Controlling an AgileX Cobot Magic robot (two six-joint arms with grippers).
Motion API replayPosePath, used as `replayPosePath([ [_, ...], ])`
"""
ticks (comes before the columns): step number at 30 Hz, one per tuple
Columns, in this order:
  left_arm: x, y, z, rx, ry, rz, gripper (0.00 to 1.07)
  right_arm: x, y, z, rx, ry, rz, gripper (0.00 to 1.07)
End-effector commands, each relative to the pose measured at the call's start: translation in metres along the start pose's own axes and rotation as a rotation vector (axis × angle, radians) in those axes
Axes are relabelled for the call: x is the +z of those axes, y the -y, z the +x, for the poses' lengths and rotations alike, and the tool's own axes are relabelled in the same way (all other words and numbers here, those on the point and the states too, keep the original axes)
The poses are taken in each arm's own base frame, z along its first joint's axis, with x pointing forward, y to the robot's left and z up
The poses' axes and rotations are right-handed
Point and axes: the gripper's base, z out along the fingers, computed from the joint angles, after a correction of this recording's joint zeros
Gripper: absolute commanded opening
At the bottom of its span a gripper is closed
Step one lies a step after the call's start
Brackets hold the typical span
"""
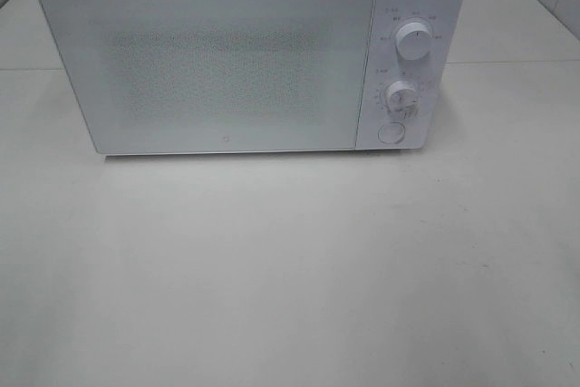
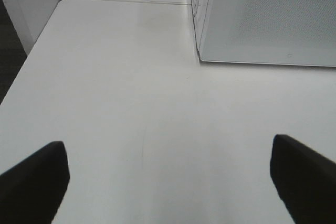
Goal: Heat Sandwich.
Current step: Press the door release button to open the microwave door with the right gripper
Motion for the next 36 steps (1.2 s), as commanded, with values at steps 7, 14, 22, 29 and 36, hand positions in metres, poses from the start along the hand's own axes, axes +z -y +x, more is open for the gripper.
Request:
replayPosePath([
  [7,-0.002,0.001,0.002,-0.005,0.023,0.010,0.98,0.043,0.003,-0.024,-0.007,0.025,0.019,0.76],
  [14,-0.002,0.001,0.002,-0.005,0.023,0.010,0.98,0.077,0.006,-0.034,-0.002,0.034,0.032,0.76],
  [22,-0.002,0.001,0.002,-0.005,0.023,0.010,0.98,0.120,0.010,-0.038,0.003,0.043,0.049,0.76],
  [29,-0.002,0.001,0.002,-0.005,0.023,0.010,0.98,0.146,0.013,-0.036,0.004,0.048,0.059,0.76],
  [36,-0.002,0.001,0.002,-0.005,0.023,0.010,0.98,0.173,0.014,-0.024,-0.010,0.118,0.066,0.76],
])
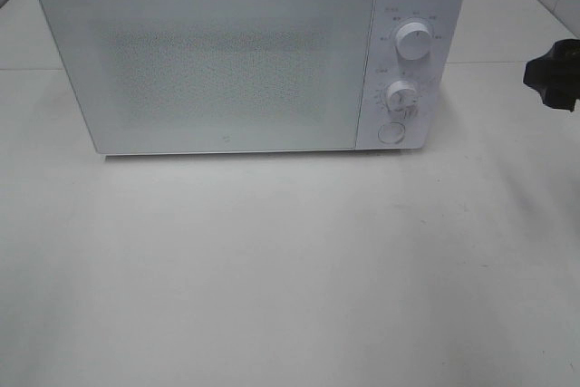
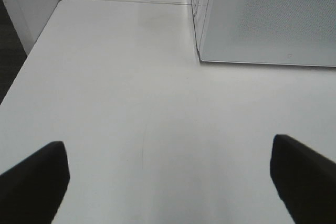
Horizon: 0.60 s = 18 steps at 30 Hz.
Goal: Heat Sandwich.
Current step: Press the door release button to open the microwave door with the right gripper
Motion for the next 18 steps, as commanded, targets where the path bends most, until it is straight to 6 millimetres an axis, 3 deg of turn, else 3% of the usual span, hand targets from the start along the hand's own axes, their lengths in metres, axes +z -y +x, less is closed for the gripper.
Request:
replayPosePath([
  [1,-0.002,0.001,0.002,-0.005,0.023,0.010,0.98,0.007,-0.002,0.007,-0.029,0.069,-0.003,0.76],
  [18,-0.002,0.001,0.002,-0.005,0.023,0.010,0.98,0.033,-0.058,0.060,-0.141,0.175,-0.040,0.76],
])
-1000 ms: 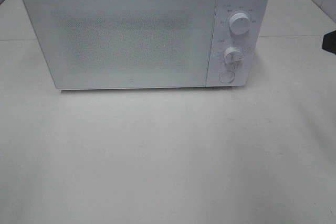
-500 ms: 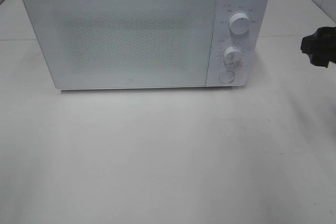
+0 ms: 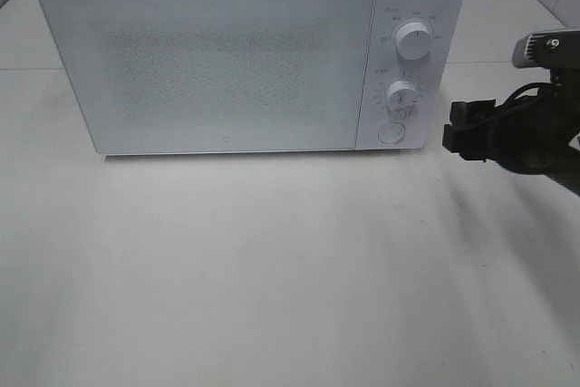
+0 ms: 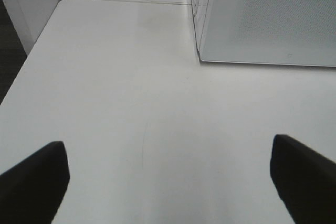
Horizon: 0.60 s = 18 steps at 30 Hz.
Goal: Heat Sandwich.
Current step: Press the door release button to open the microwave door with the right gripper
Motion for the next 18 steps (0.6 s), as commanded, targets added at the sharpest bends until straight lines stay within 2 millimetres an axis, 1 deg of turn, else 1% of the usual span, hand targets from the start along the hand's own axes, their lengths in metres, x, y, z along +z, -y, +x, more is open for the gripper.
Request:
replayPosePath([
  [1,-0.002,0.001,0.002,-0.005,0.023,0.010,0.98,0.001,-0.012,0.003,-0.024,0.035,0.003,0.76],
  [2,-0.002,0.001,0.002,-0.005,0.023,0.010,0.98,0.001,-0.017,0.005,-0.025,0.036,-0.004,0.76],
  [3,-0.002,0.001,0.002,-0.005,0.023,0.010,0.98,0.001,-0.017,0.005,-0.025,0.036,-0.004,0.76],
  [4,-0.002,0.001,0.002,-0.005,0.023,0.010,0.98,0.001,-0.026,0.009,-0.023,0.040,-0.011,0.76],
  [7,-0.002,0.001,0.002,-0.005,0.023,0.010,0.98,0.001,-0.035,0.015,-0.011,0.036,-0.001,0.76],
  [8,-0.002,0.001,0.002,-0.005,0.023,0.010,0.98,0.001,-0.035,0.015,-0.011,0.036,-0.001,0.76],
  [10,-0.002,0.001,0.002,-0.005,0.023,0.010,0.98,-0.001,-0.044,0.021,-0.006,0.033,0.001,0.76],
  [17,-0.002,0.001,0.002,-0.005,0.023,0.010,0.98,-0.004,-0.058,0.031,-0.005,0.040,0.020,0.76],
  [18,-0.002,0.001,0.002,-0.005,0.023,0.010,0.98,-0.005,-0.062,0.034,-0.008,0.029,0.017,0.76],
])
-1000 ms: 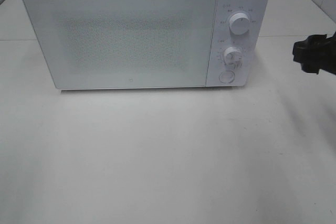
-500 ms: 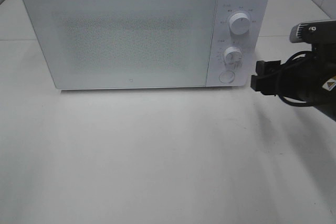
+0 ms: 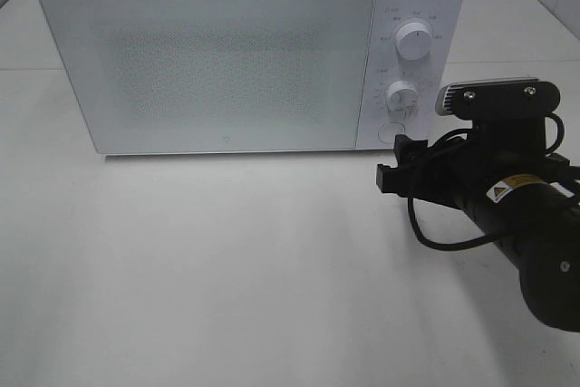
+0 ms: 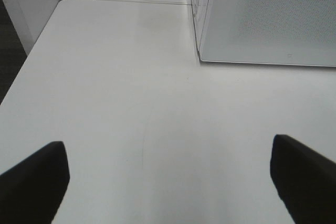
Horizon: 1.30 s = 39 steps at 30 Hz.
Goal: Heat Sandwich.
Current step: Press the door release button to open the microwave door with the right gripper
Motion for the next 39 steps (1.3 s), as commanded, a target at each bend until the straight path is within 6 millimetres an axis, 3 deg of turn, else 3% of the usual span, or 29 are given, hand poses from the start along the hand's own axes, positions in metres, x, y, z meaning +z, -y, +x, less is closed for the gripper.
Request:
replayPosePath([
  [1,-0.0025,0.0008,0.0020,-0.005,0.023,0.010,0.98,-0.0034,-0.0061,0.0033,-0.010,0.006,0.005,0.76],
  [11,-0.0025,0.0008,0.0020,-0.005,0.023,0.010,0.98,-0.0061,-0.0088,0.0017,-0.001,0.033,0.015,0.76],
  [15,-0.0025,0.0008,0.0020,-0.005,0.023,0.010,0.98,-0.0061,-0.0084,0.0018,0.088,0.033,0.018,0.76],
  [29,-0.0025,0.0008,0.0020,-0.005,0.023,0.010,0.98,-0.0061,-0.0088,0.0017,0.881,0.037,-0.001,0.76],
  [30,-0.0025,0.0008,0.0020,-0.005,0.023,0.010,0.98,-0.0061,-0.0092,0.0016,1.020,0.036,-0.008,0.76],
  [39,-0.0025,0.0008,0.0020,-0.005,0.023,0.010,0.98,-0.0061,-0.0108,0.0015,1.390,0.024,-0.031,0.76],
])
